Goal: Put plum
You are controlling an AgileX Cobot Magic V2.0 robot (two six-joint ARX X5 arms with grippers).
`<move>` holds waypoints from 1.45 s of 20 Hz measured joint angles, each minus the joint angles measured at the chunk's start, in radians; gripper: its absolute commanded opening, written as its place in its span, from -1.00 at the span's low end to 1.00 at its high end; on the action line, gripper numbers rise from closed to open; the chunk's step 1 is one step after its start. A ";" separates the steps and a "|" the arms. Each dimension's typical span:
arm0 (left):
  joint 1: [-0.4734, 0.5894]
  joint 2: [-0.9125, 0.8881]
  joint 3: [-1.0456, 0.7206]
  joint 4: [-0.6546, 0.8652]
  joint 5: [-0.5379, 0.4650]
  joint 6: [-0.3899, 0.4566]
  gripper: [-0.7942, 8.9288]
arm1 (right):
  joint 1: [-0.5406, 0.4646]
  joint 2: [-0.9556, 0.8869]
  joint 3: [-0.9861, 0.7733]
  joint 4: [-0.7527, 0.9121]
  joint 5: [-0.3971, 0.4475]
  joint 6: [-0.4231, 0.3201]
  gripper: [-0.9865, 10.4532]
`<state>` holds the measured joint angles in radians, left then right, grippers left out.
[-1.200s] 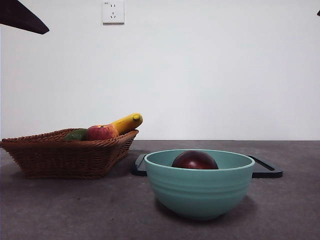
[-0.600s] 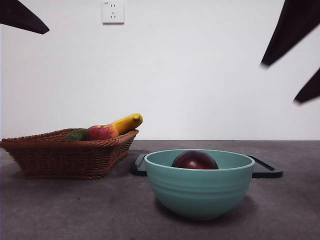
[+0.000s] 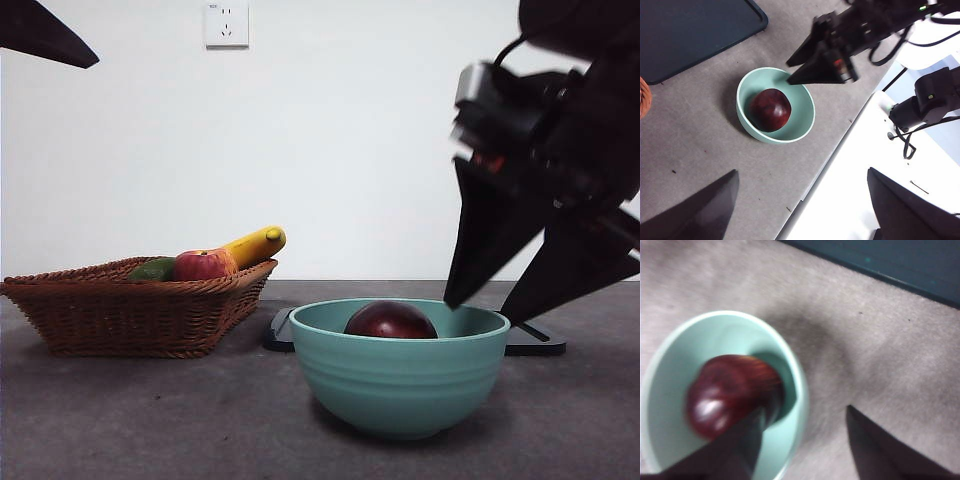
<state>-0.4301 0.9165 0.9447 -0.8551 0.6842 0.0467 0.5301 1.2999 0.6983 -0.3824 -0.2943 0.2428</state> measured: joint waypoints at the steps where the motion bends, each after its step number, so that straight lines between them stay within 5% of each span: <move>1: 0.000 0.000 0.000 0.000 0.000 0.000 0.00 | 0.003 0.018 0.000 0.008 0.004 0.001 -0.50; 7: 0.000 0.000 0.000 0.006 0.000 0.008 0.00 | 0.018 0.064 0.000 0.037 0.006 0.001 -0.81; 15: 0.000 0.000 0.000 0.006 0.000 0.016 0.00 | 0.018 0.063 0.013 0.025 -0.016 0.022 -0.81; 22: 0.000 0.000 0.000 0.006 0.000 0.016 0.00 | -0.037 0.068 0.237 -0.073 0.031 0.019 -0.81; 29: 0.000 0.000 0.000 0.006 0.000 0.016 0.00 | -0.167 0.327 0.512 -0.119 0.041 -0.051 -0.81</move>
<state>-0.4301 0.9165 0.9447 -0.8490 0.6842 0.0628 0.3630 1.6272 1.2098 -0.5014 -0.2535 0.1913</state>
